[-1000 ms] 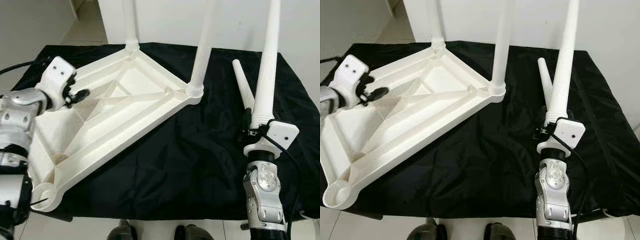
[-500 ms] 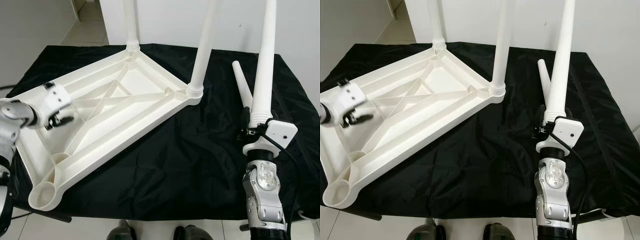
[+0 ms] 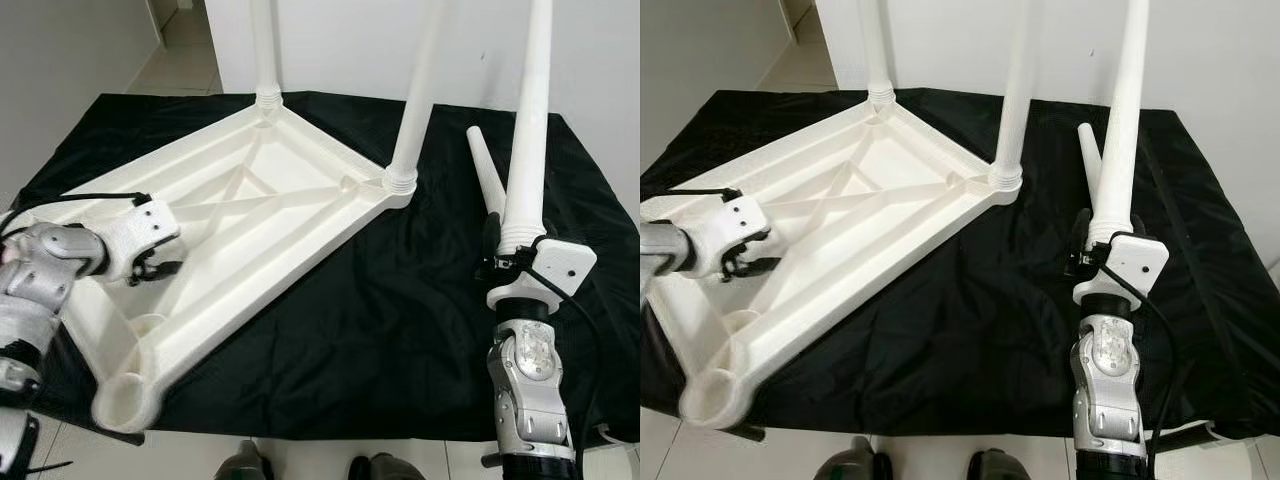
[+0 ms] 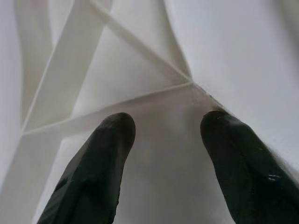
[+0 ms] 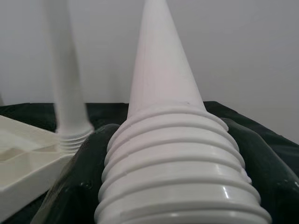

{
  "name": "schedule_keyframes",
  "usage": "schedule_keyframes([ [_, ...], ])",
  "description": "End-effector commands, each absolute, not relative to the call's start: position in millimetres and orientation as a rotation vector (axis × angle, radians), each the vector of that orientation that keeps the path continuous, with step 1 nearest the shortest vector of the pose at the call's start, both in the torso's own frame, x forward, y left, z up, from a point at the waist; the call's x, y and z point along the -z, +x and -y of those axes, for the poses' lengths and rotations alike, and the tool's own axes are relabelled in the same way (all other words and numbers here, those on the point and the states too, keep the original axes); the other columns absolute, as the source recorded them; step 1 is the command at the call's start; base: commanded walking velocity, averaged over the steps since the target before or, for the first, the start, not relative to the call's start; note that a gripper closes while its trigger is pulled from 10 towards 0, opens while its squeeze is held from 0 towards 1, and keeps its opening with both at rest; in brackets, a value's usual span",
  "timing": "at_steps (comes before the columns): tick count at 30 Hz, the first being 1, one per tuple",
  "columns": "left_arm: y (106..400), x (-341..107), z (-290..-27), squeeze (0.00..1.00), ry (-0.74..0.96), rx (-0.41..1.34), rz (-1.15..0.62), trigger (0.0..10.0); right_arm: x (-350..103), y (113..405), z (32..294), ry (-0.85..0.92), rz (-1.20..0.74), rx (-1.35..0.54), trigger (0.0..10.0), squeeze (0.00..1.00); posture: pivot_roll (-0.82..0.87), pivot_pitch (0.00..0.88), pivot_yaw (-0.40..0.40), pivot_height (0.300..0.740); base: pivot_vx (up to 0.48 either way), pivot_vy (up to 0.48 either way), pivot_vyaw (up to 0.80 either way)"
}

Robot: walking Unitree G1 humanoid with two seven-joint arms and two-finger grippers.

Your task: Building children table

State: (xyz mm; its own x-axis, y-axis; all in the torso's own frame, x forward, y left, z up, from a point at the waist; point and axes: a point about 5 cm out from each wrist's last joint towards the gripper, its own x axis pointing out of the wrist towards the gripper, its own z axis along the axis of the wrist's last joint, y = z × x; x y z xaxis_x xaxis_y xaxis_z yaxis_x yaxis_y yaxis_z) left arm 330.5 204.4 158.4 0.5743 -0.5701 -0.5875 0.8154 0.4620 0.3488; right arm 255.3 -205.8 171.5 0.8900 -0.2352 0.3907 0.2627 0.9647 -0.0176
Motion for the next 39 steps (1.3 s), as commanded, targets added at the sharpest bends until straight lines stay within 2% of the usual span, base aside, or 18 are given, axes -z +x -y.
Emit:
schedule_keyframes([
  [1,320,-159,-185,0.0,0.6,1.138,-0.452,10.0,-175,256,206,-0.07,0.412,0.257,10.0,0.0,-0.01,0.042,0.021,0.74,0.0,0.0,0.0],
  [6,323,-171,-152,0.0,0.494,1.161,-0.326,10.0,-174,258,204,-0.065,0.414,0.257,10.0,0.0,0.0,0.043,0.027,0.74,0.0,0.0,0.0],
  [10,326,-172,-142,0.0,0.47,1.149,-0.294,10.0,-174,257,203,-0.061,0.414,0.258,10.0,0.0,-0.01,0.043,0.032,0.74,0.0,0.0,0.0],
  [16,340,-180,-156,0.0,0.439,1.033,-0.236,10.0,-172,254,203,-0.057,0.411,0.269,10.0,0.0,-0.01,0.043,0.038,0.74,0.0,0.0,0.0],
  [23,345,-197,-170,0.0,0.377,1.033,-0.156,10.0,-170,252,204,-0.056,0.407,0.276,10.0,0.0,-0.01,0.041,0.036,0.74,0.0,0.0,0.0],
  [29,347,-188,-184,0.0,0.424,1.098,-0.235,10.0,-170,250,206,-0.063,0.403,0.278,10.0,0.0,-0.01,0.04,0.031,0.74,0.0,0.0,0.0],
  [39,353,-164,-179,0.0,0.499,1.086,-0.33,10.0,-170,250,207,-0.065,0.404,0.281,10.0,0.0,-0.02,0.032,0.029,0.74,0.0,0.0,0.0],
])
